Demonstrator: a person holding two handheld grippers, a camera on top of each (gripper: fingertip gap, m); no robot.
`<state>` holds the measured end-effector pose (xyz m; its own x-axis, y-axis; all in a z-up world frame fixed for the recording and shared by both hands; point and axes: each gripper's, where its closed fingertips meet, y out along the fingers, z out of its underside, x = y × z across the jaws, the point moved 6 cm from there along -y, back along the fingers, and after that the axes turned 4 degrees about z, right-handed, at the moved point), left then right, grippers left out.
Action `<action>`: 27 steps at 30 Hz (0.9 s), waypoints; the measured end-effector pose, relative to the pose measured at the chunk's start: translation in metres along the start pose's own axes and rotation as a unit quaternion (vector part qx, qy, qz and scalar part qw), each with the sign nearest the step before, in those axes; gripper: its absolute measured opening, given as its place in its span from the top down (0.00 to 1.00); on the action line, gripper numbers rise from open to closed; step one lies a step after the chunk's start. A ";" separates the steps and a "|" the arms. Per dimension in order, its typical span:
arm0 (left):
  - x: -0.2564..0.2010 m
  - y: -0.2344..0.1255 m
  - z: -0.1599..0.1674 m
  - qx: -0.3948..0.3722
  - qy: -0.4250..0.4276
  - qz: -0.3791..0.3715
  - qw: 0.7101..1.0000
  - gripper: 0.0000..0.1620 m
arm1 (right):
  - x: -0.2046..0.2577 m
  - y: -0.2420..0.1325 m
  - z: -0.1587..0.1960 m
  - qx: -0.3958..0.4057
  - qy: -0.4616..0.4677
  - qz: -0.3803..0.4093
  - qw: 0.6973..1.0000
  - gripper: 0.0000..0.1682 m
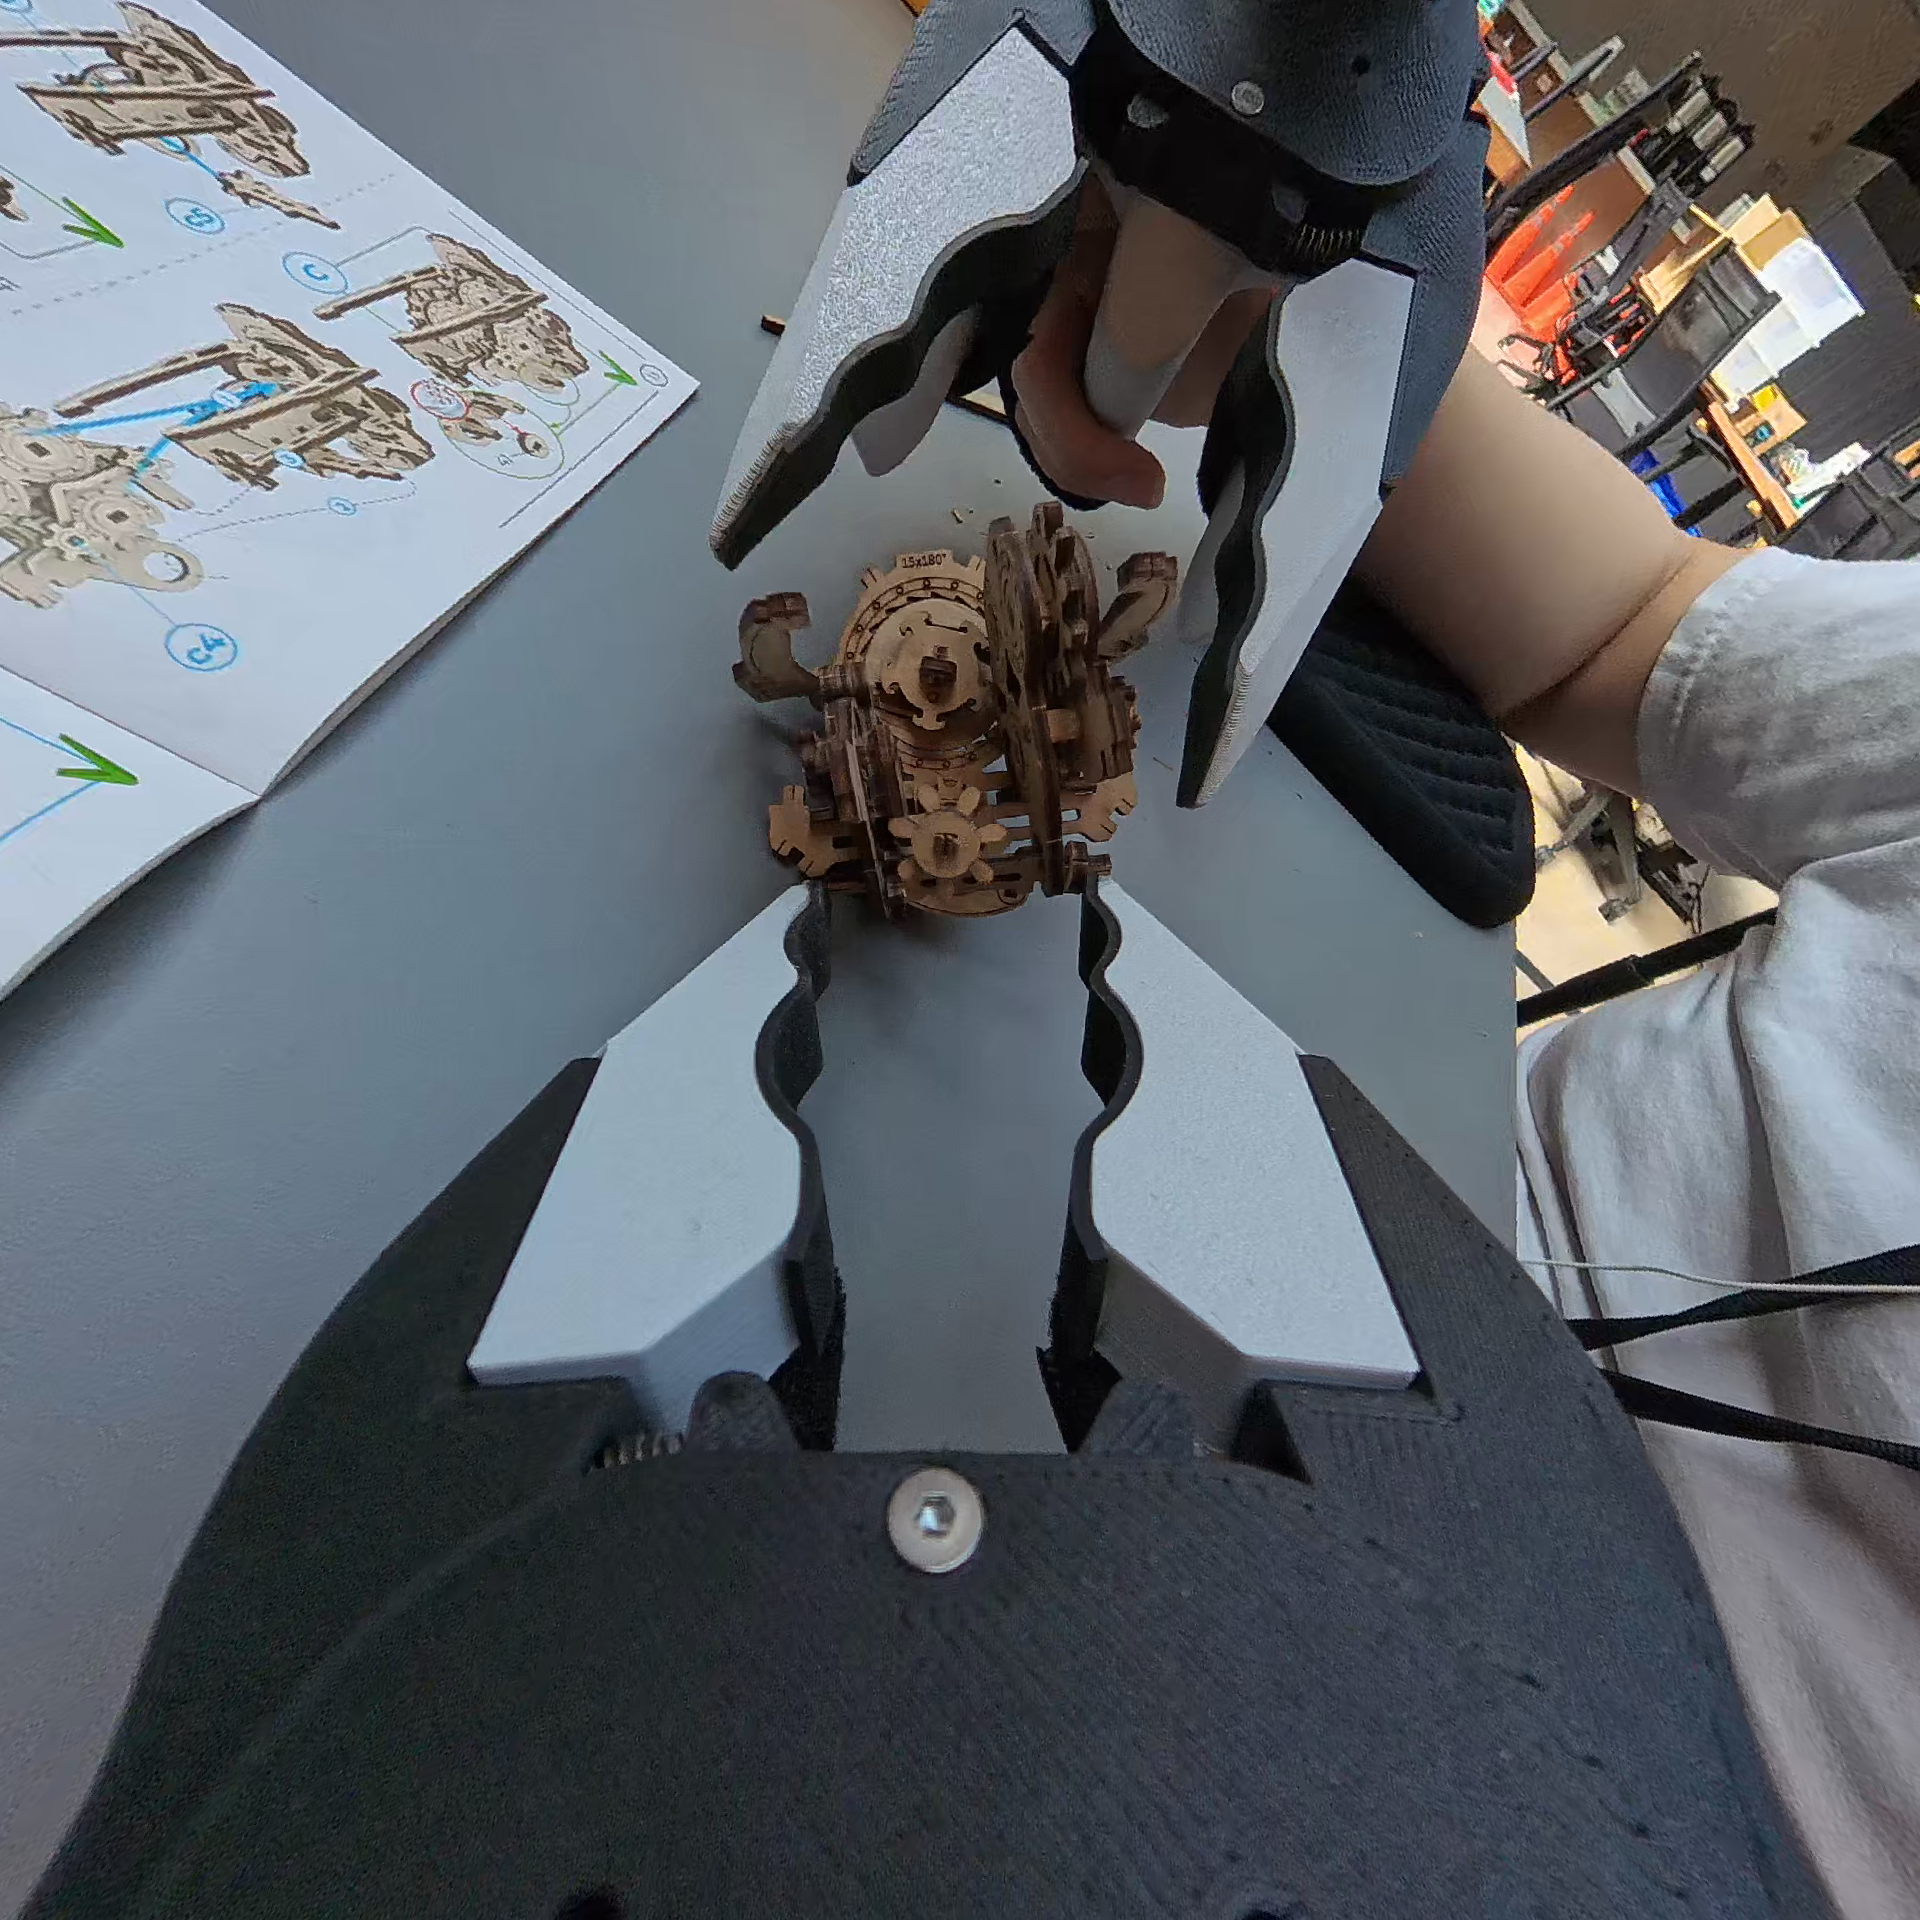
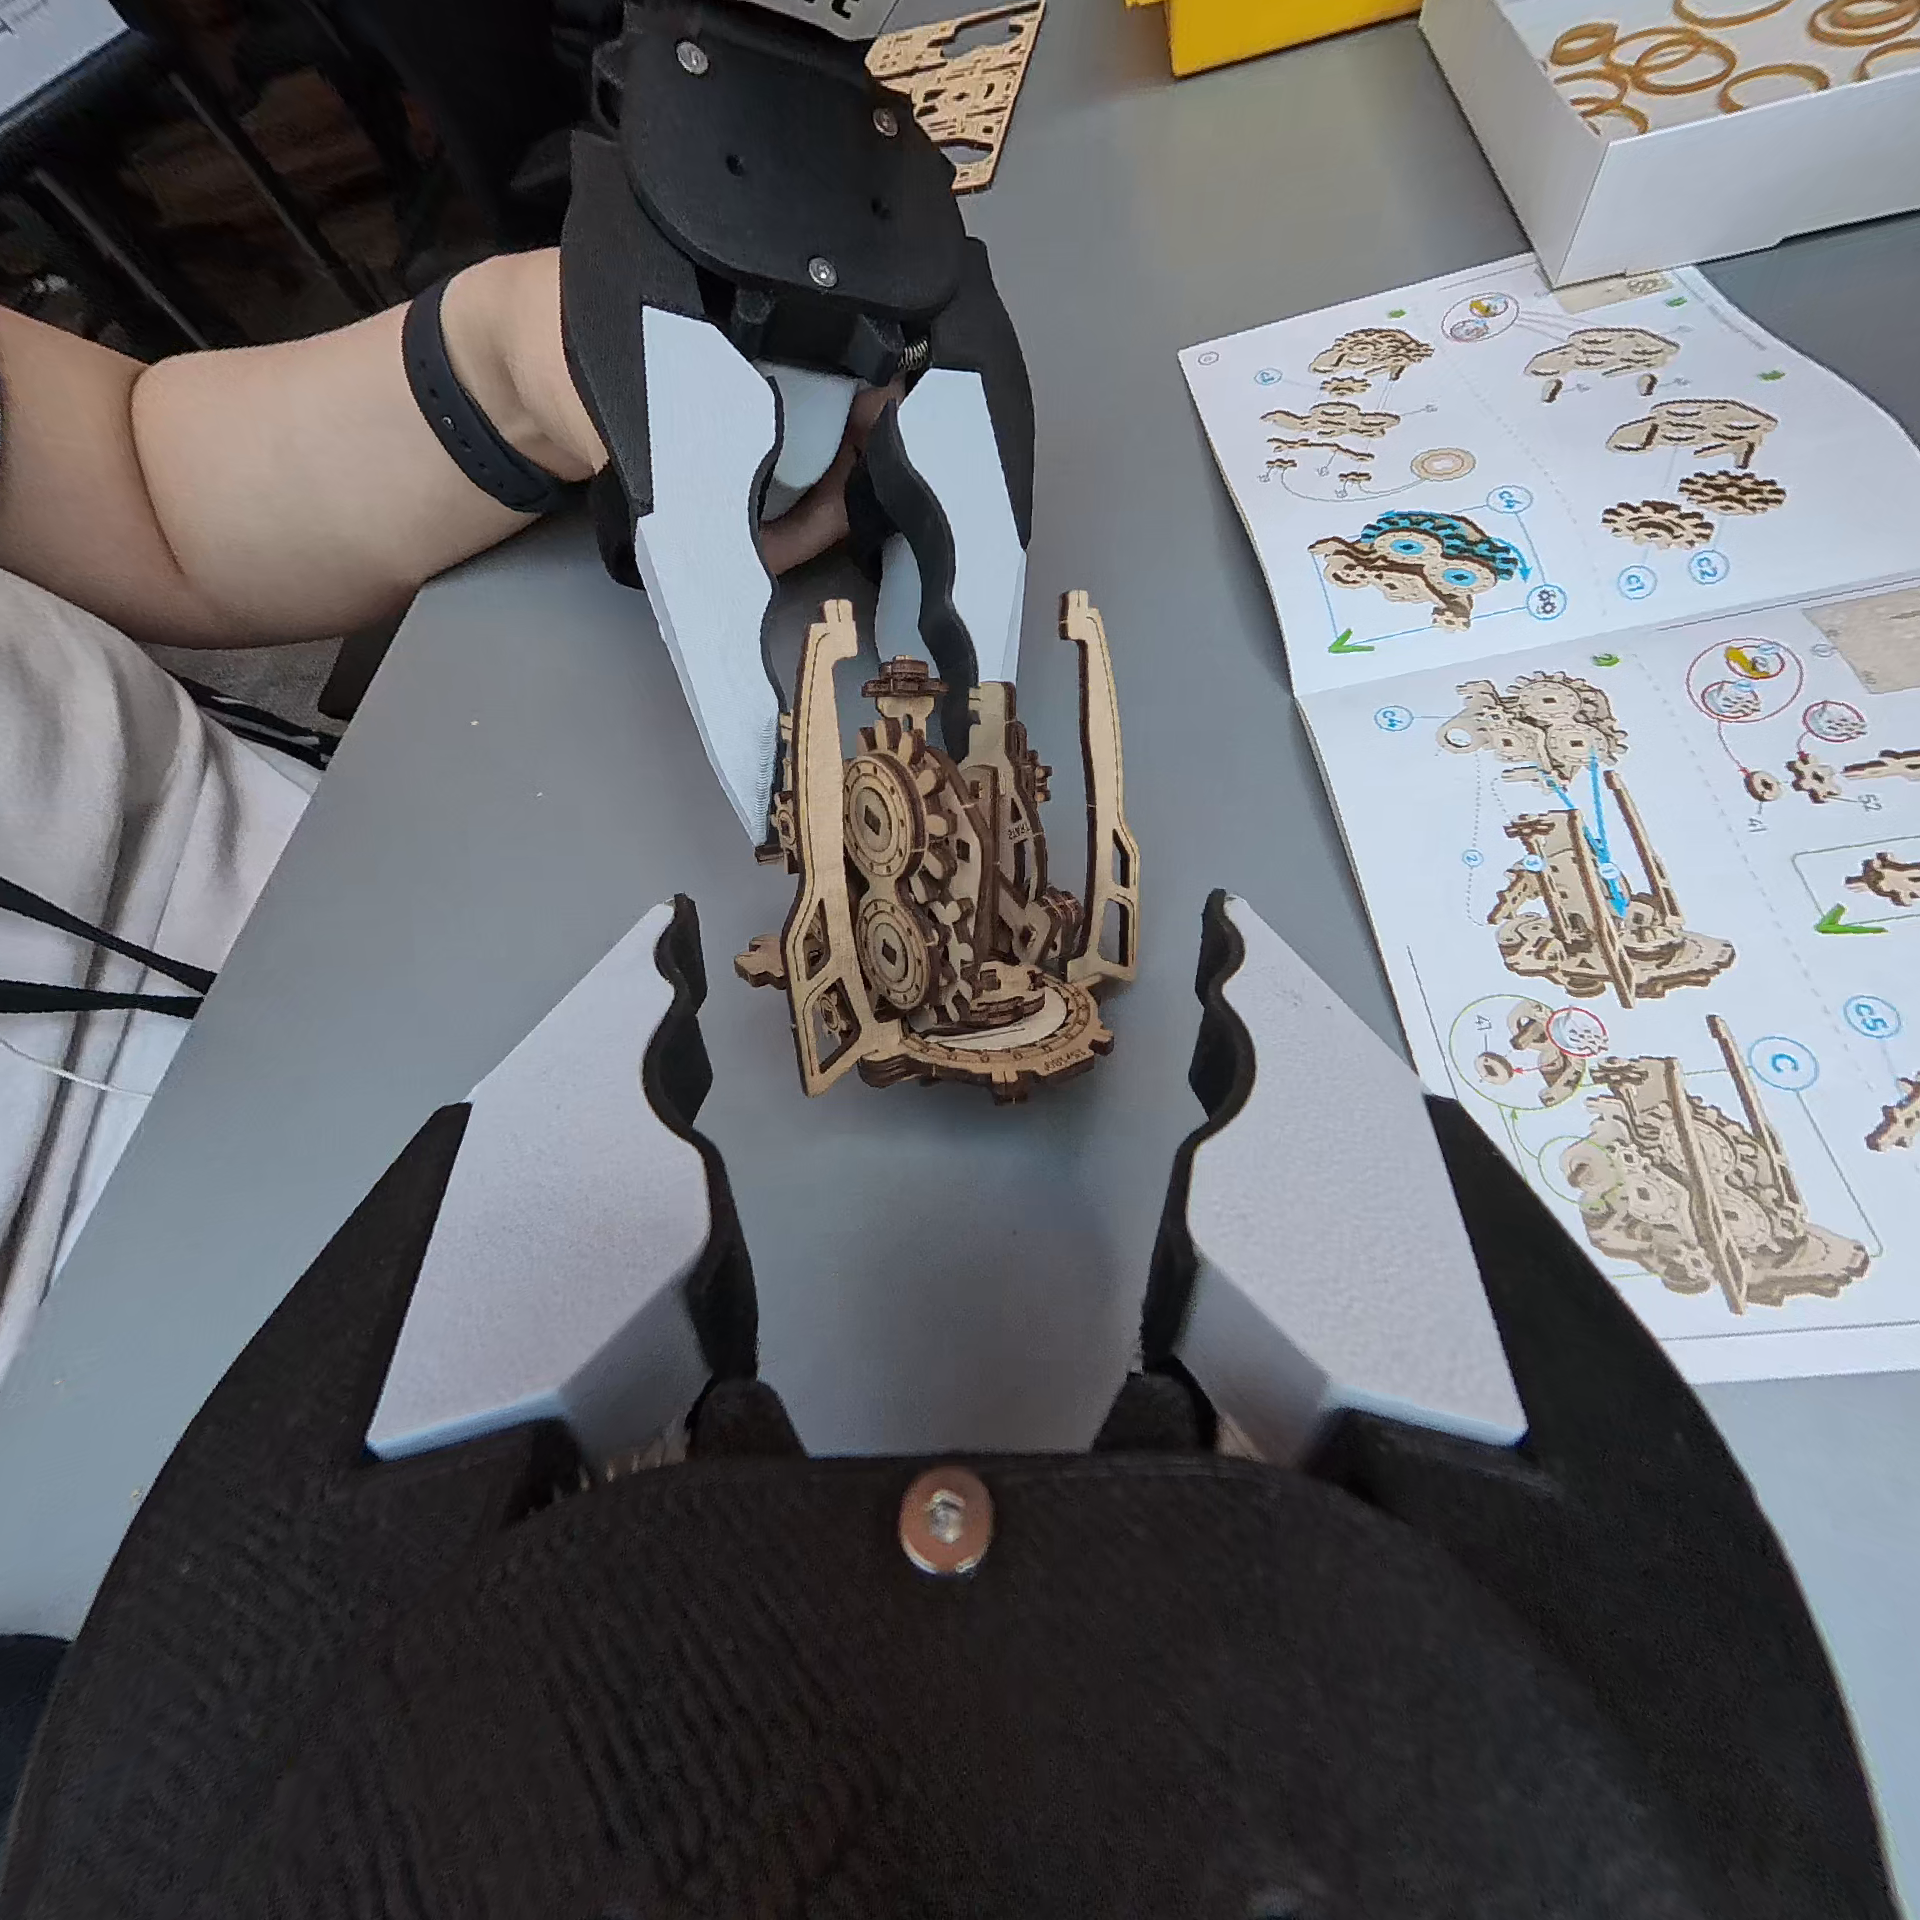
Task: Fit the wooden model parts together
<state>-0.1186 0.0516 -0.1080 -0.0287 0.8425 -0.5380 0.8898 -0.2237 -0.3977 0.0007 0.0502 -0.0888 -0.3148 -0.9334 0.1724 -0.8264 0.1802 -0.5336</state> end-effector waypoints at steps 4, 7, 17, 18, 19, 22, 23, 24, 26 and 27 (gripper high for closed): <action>0.001 0.000 -0.001 -0.003 -0.003 -0.001 1.000 0.71 | 0.001 0.008 -0.007 0.009 -0.005 -0.018 1.000 0.47; 0.001 -0.001 -0.001 -0.005 -0.006 -0.001 1.000 0.71 | 0.003 0.015 -0.008 0.020 -0.008 -0.029 0.999 0.50; 0.002 -0.002 -0.003 -0.010 0.000 -0.006 1.000 0.71 | -0.003 0.017 -0.007 0.021 -0.005 -0.020 1.000 0.56; 0.002 -0.002 -0.003 -0.010 0.001 -0.007 1.000 0.71 | -0.002 0.017 -0.007 0.022 -0.006 -0.017 1.000 0.56; 0.002 -0.002 -0.003 -0.010 0.000 -0.008 1.000 0.71 | -0.002 0.017 -0.007 0.023 -0.010 -0.014 1.000 0.57; 0.003 -0.002 -0.003 -0.011 -0.002 -0.010 1.000 0.71 | -0.001 0.017 -0.007 0.031 -0.029 0.002 0.999 0.57; 0.003 -0.002 -0.003 -0.011 -0.002 -0.011 1.000 0.71 | 0.000 0.018 -0.007 0.032 -0.036 0.007 0.999 0.56; 0.003 -0.002 -0.003 -0.012 -0.003 -0.012 1.000 0.71 | 0.001 0.017 -0.008 0.031 -0.045 0.010 0.998 0.56; 0.004 -0.003 -0.003 -0.014 -0.002 -0.019 1.000 0.71 | 0.002 0.017 -0.009 0.029 -0.060 0.014 0.998 0.55; 0.004 -0.003 -0.003 -0.017 -0.002 -0.023 1.000 0.71 | 0.002 0.016 -0.010 0.029 -0.064 0.017 0.997 0.55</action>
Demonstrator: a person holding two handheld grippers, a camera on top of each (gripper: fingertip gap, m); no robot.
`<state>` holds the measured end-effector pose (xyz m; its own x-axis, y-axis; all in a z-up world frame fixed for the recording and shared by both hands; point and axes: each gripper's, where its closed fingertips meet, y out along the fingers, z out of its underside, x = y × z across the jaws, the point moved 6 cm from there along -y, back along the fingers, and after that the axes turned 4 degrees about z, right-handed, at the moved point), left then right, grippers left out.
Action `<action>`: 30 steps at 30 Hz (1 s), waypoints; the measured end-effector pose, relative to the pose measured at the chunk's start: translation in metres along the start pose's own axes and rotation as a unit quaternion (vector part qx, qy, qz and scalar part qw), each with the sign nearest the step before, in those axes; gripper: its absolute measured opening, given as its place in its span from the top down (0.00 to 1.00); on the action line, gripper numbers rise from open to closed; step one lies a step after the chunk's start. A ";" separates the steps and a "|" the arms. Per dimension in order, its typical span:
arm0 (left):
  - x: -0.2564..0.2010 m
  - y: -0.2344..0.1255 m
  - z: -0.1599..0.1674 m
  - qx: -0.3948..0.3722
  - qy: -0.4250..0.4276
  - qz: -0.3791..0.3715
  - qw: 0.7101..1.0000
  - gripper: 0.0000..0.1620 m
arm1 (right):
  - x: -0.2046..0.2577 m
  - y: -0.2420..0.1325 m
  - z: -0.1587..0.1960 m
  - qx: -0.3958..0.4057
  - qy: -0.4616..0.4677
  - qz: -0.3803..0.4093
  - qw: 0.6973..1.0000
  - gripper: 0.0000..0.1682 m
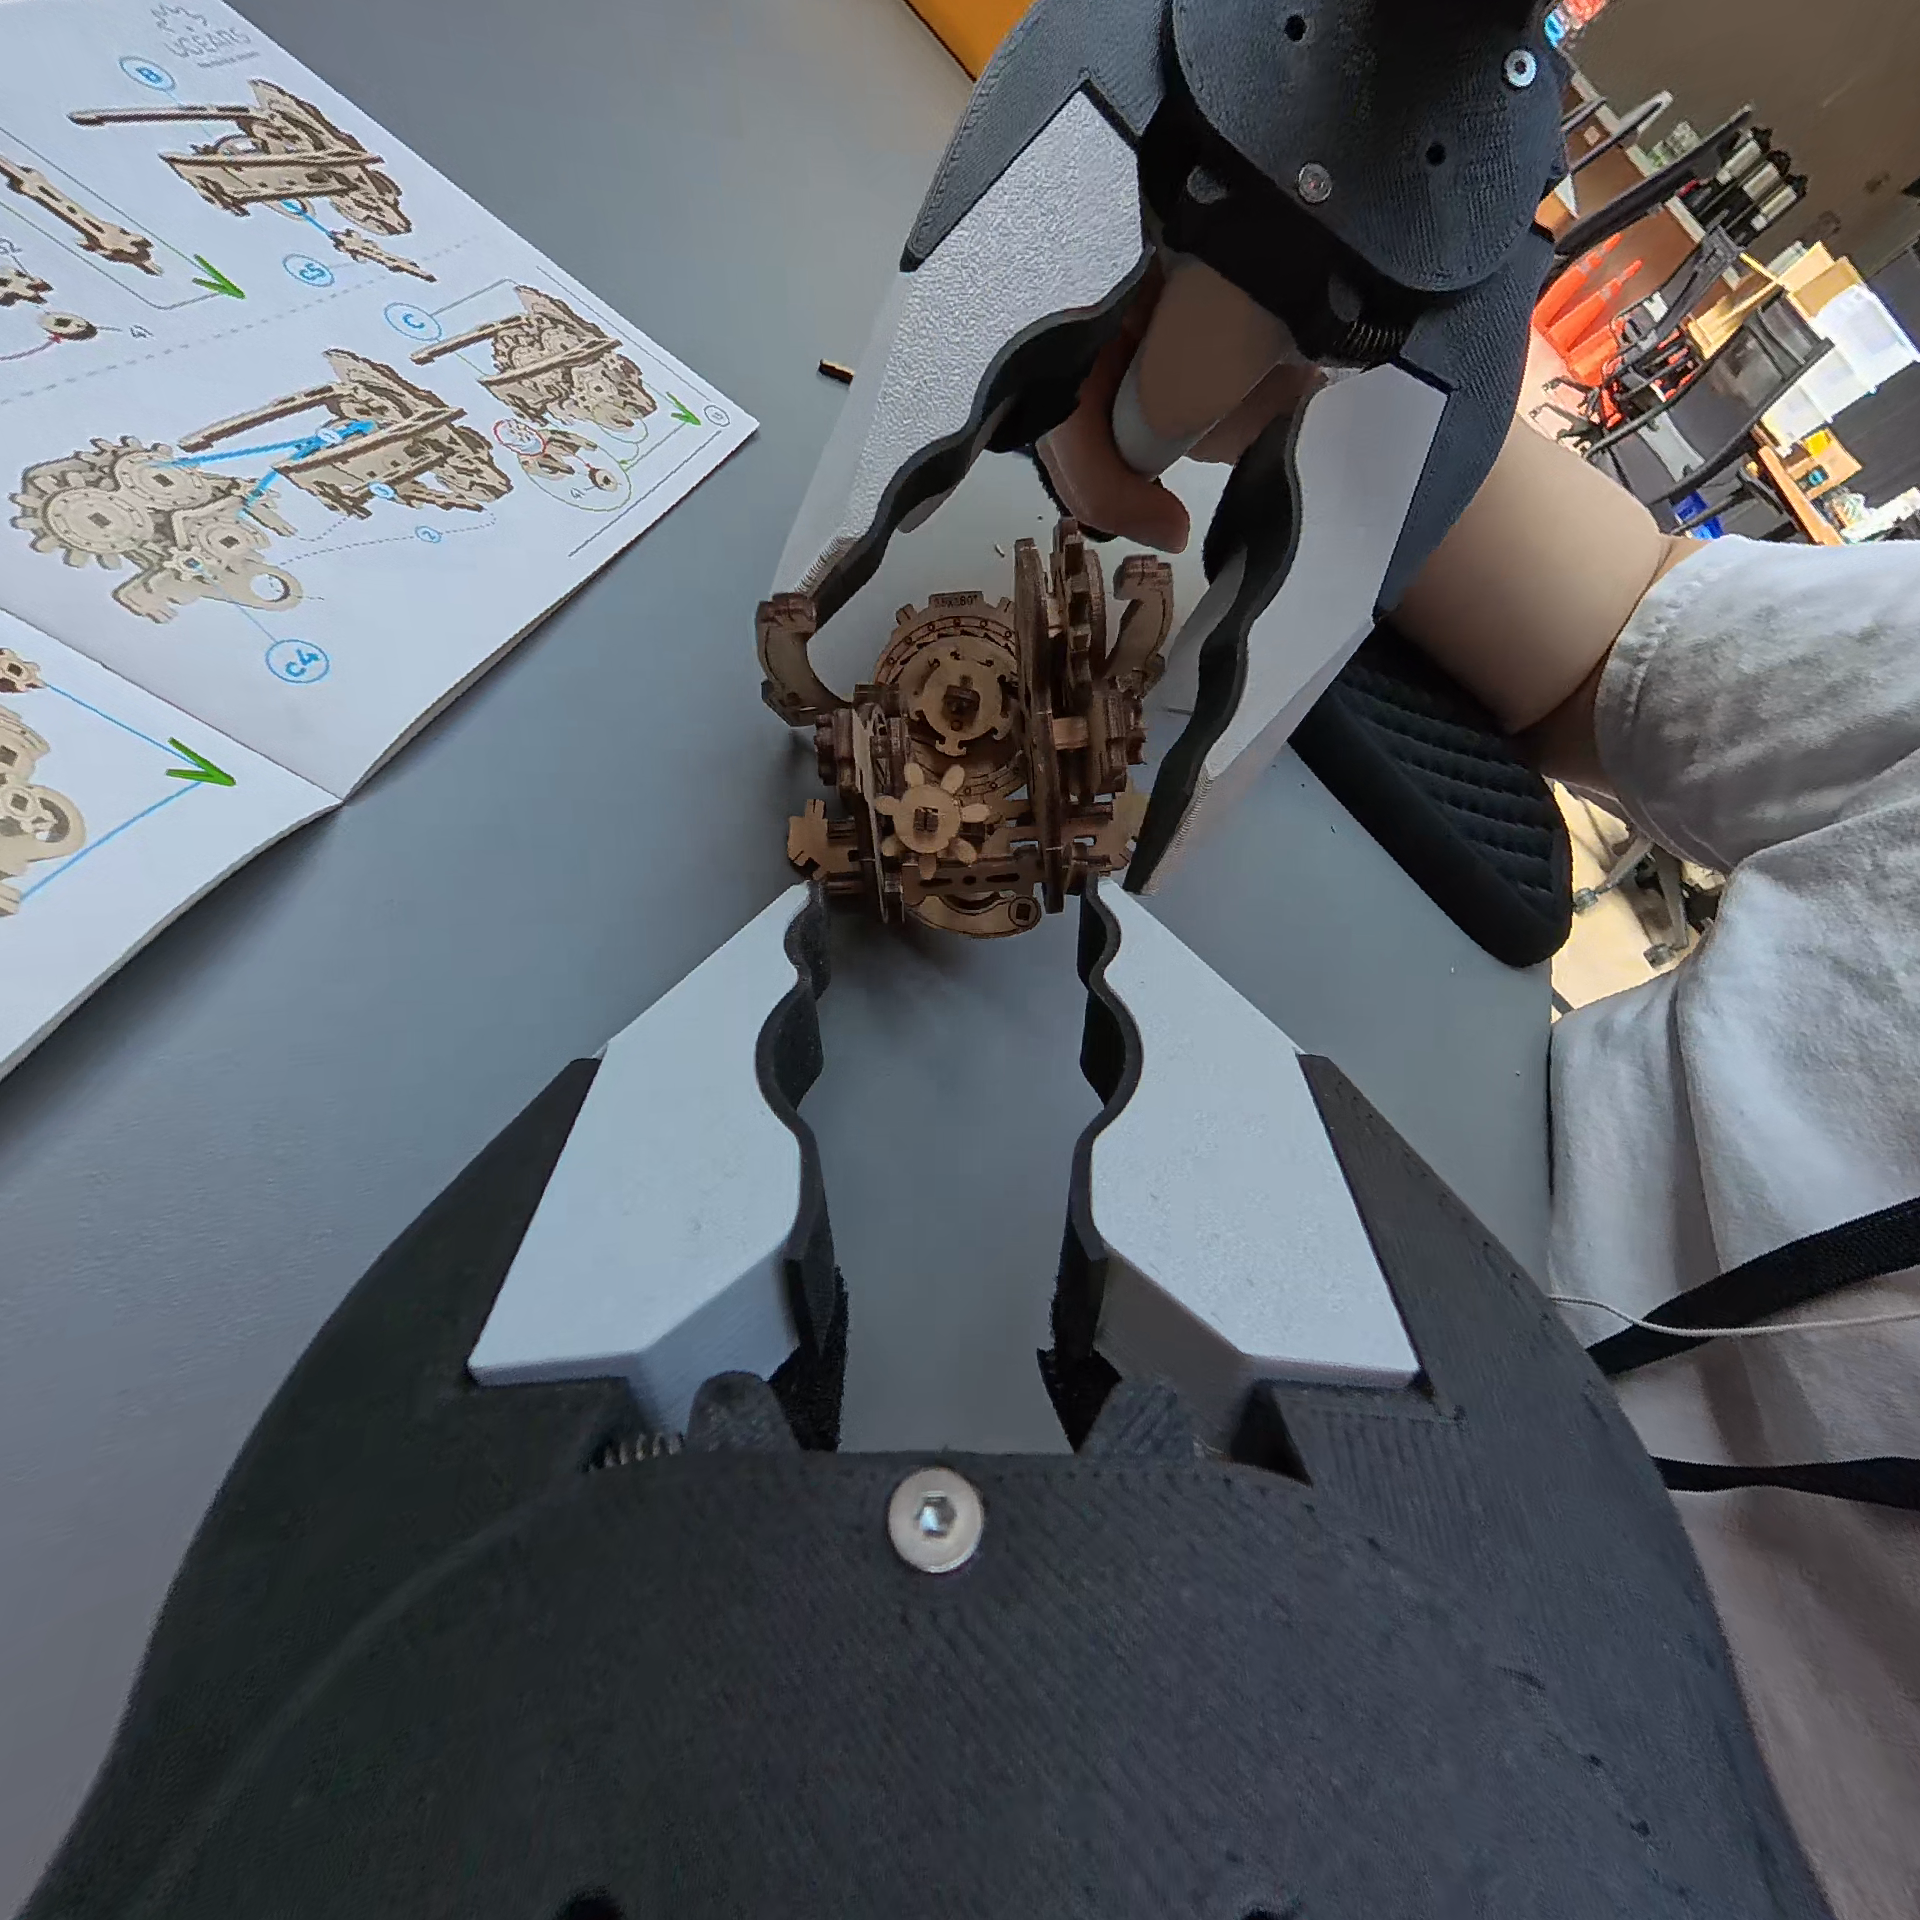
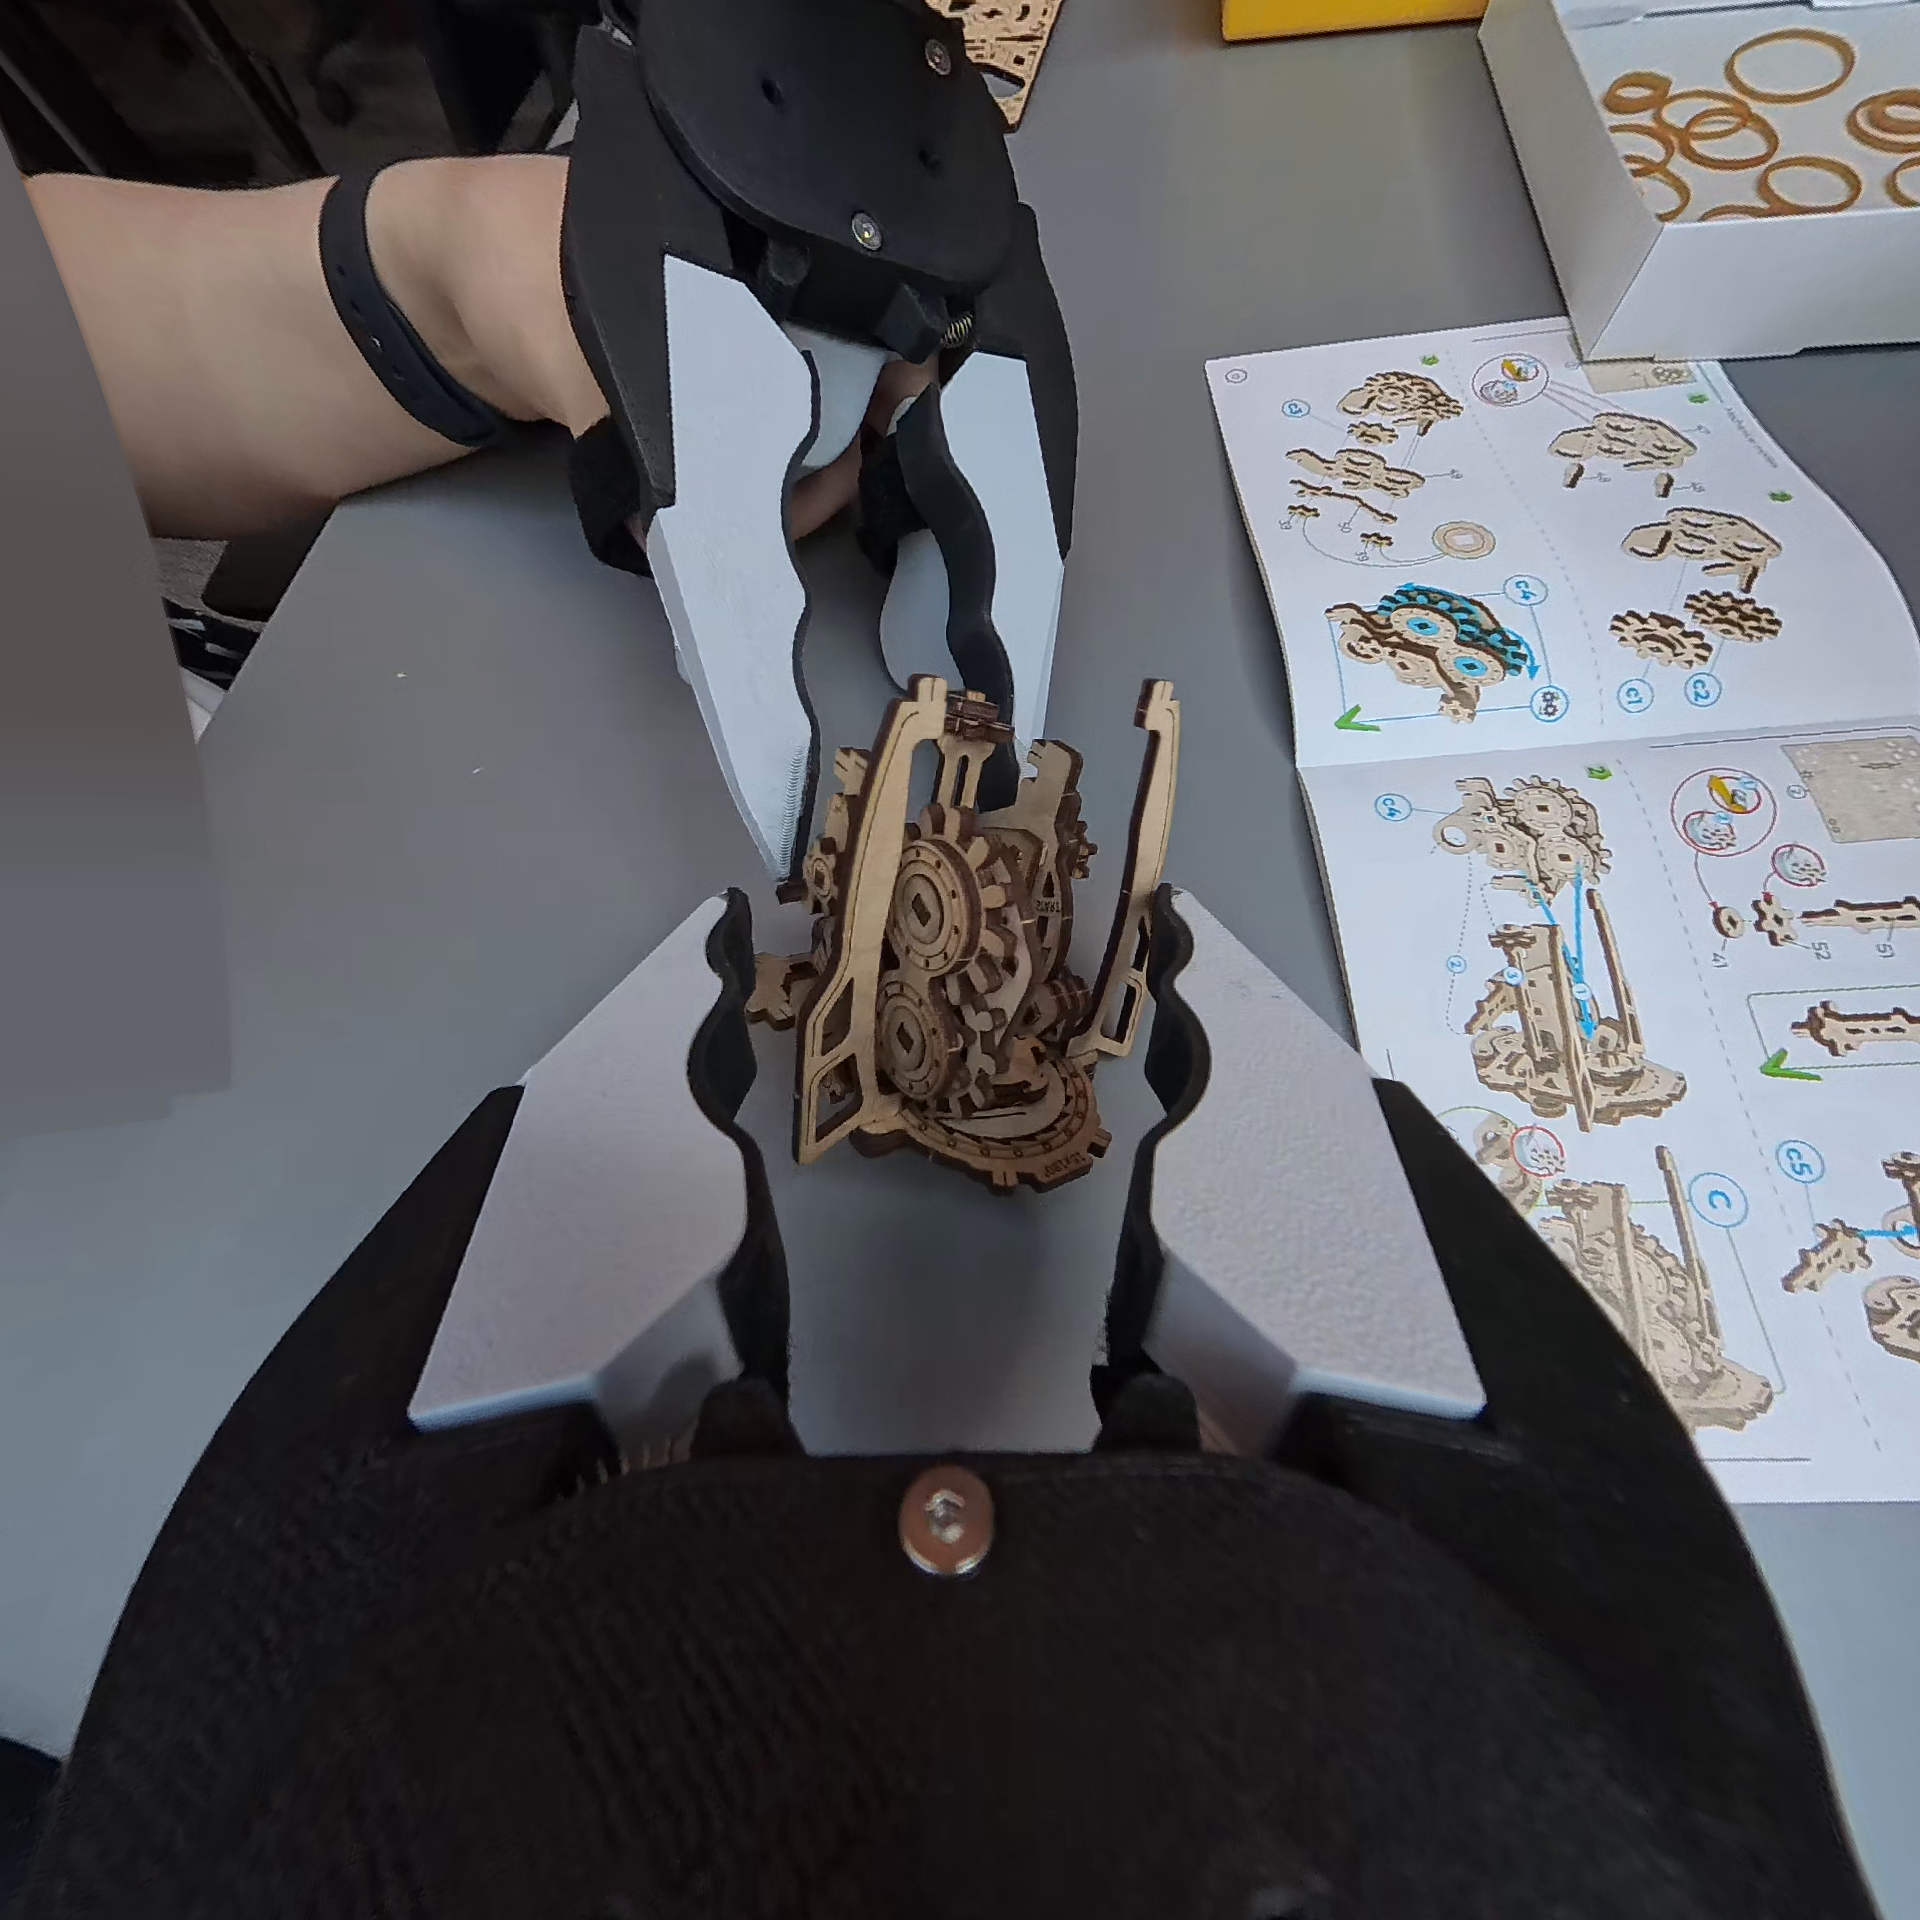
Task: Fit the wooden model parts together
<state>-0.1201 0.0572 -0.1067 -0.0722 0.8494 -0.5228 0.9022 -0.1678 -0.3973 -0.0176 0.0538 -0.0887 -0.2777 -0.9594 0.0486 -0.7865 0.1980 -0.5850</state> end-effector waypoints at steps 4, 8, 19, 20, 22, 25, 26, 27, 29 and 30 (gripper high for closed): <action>0.002 -0.001 0.000 -0.005 -0.012 0.001 1.000 0.71 | 0.000 -0.003 -0.003 -0.011 -0.007 0.001 1.000 0.55; 0.003 -0.002 0.001 -0.011 -0.035 0.010 0.999 0.71 | -0.004 -0.003 0.001 0.000 -0.015 0.016 1.000 0.55; 0.004 -0.005 0.002 -0.014 -0.042 0.014 0.999 0.69 | -0.006 -0.004 0.003 -0.002 -0.016 0.019 1.000 0.58; 0.004 -0.006 0.002 -0.014 -0.042 0.012 0.999 0.69 | -0.006 -0.004 0.003 -0.002 -0.017 0.019 1.000 0.58; 0.004 -0.008 0.002 -0.018 -0.042 0.010 0.999 0.70 | -0.005 -0.004 0.003 -0.003 -0.019 0.020 1.000 0.58; 0.005 -0.010 0.002 -0.024 -0.045 0.009 0.999 0.70 | -0.004 -0.004 0.003 -0.004 -0.022 0.021 1.000 0.58; 0.005 -0.011 0.002 -0.026 -0.046 0.009 0.999 0.70 | -0.004 -0.005 0.003 -0.004 -0.023 0.021 1.000 0.58; 0.005 -0.012 0.001 -0.030 -0.048 0.007 0.998 0.70 | -0.004 -0.005 0.003 -0.004 -0.023 0.021 0.999 0.58; 0.006 -0.015 0.000 -0.040 -0.049 0.006 0.998 0.71 | -0.005 -0.005 0.003 -0.004 -0.026 0.024 0.999 0.58; 0.006 -0.017 -0.001 -0.046 -0.049 0.006 0.998 0.73 | -0.005 -0.006 0.003 -0.004 -0.027 0.025 0.999 0.58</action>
